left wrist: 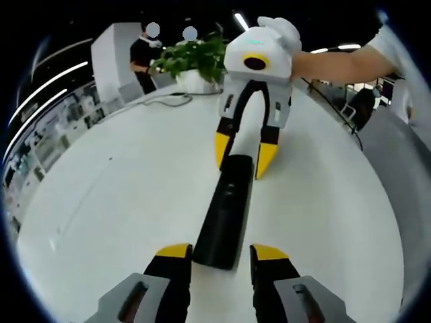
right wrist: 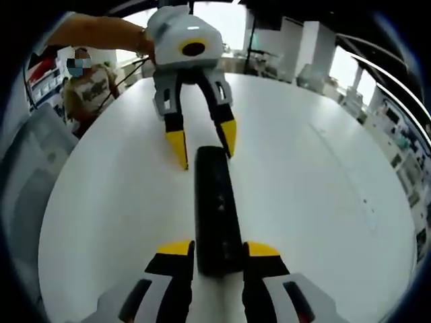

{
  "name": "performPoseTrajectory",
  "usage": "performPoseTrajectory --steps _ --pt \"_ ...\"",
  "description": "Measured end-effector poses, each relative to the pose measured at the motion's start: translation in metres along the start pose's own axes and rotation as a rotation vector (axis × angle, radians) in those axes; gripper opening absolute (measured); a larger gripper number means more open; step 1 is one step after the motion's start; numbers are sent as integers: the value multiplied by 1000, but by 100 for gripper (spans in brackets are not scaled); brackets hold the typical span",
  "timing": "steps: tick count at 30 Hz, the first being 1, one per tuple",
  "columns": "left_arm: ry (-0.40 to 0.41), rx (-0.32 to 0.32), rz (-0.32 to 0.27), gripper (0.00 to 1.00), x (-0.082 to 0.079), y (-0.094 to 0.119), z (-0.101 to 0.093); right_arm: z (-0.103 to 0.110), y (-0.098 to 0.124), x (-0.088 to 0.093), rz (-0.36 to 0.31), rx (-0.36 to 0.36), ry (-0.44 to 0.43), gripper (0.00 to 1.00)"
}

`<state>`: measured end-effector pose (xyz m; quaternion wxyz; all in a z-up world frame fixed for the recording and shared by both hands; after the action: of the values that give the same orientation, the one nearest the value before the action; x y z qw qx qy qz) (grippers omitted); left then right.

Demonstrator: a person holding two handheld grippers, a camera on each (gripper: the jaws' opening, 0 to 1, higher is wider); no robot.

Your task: Press the specified remote control buttons in sequence, fully releasing each button before pressing the next.

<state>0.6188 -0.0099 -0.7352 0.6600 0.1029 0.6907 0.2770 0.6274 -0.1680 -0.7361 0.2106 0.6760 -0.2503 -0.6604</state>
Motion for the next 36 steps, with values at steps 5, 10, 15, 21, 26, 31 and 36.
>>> performPoseTrajectory --steps 5,10,15,21,26,31,36 --pt "10 -3 35 32 -1 -1 3 1 0 0 1 -20 2 21" --pt "23 -1 66 26 -1 -4 9 1 -1 -1 10 -31 6 21" --pt "7 22 92 26 -1 -6 9 1 -1 -1 18 -31 4 20" --pt "-23 34 113 26 -3 -8 6 1 -1 -1 28 -26 3 20" --pt "-64 40 116 25 -7 -12 3 1 -2 -2 33 -27 5 20" --pt "-58 44 131 25 -10 -15 3 0 -2 -2 38 -29 10 20" --pt "-64 52 110 24 -9 -13 3 0 -2 -1 23 -35 19 19"
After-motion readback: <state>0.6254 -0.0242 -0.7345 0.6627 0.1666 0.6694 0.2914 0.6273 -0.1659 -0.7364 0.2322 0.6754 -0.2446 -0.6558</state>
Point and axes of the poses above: the point that each gripper's makers call its tool centre point, and the gripper's own axes: y roughly backward along the fingers, z roughly to its left, x roughly out of its underside, the point moved 6 cm from there along y, roughly backward along the fingers, and after that the axes turned 15 degrees about -z, right-handed, at the moved point
